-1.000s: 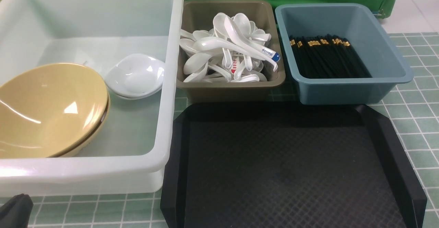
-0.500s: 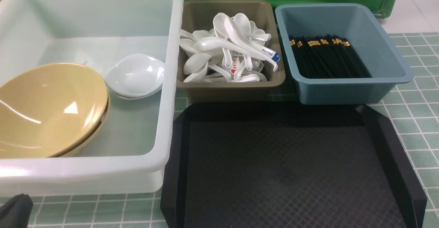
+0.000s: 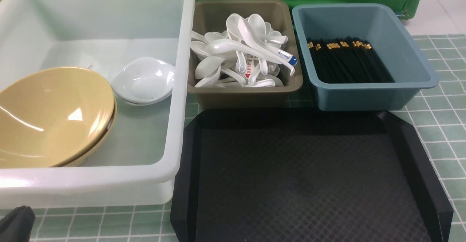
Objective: On blue table put chopsticks spoon bowls plates into blue grey white boxes.
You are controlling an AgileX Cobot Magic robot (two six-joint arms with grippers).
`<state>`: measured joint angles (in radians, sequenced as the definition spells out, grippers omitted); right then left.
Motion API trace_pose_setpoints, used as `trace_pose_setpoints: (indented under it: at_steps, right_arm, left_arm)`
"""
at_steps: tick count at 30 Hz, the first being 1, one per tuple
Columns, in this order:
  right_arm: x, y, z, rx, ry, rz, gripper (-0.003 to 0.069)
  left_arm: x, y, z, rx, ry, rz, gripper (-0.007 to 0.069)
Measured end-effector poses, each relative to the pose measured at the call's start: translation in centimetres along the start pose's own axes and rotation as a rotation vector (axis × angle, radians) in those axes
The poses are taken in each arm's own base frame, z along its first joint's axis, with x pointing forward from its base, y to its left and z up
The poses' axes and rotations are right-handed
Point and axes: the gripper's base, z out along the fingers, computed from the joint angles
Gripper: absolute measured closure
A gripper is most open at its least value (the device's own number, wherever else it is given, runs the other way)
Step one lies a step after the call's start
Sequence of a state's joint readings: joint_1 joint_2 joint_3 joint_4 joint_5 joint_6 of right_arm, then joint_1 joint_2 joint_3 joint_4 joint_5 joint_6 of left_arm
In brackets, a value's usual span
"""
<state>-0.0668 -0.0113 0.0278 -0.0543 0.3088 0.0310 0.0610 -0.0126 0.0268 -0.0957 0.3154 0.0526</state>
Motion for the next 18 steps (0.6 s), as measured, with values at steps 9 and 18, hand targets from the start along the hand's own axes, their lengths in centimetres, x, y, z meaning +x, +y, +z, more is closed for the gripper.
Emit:
trace_pose_setpoints:
  at_steps: [9, 18]
  right_arm:
    - [0.0, 0.0, 0.0, 0.0, 0.0, 0.0, 0.0559]
    - [0.0, 0.0, 0.0, 0.0, 0.0, 0.0, 0.0559]
  left_arm:
    - [0.01, 0.0, 0.0, 0.0, 0.001, 0.0, 0.0638]
    - [0.01, 0.0, 0.0, 0.0, 0.001, 0.0, 0.0638]
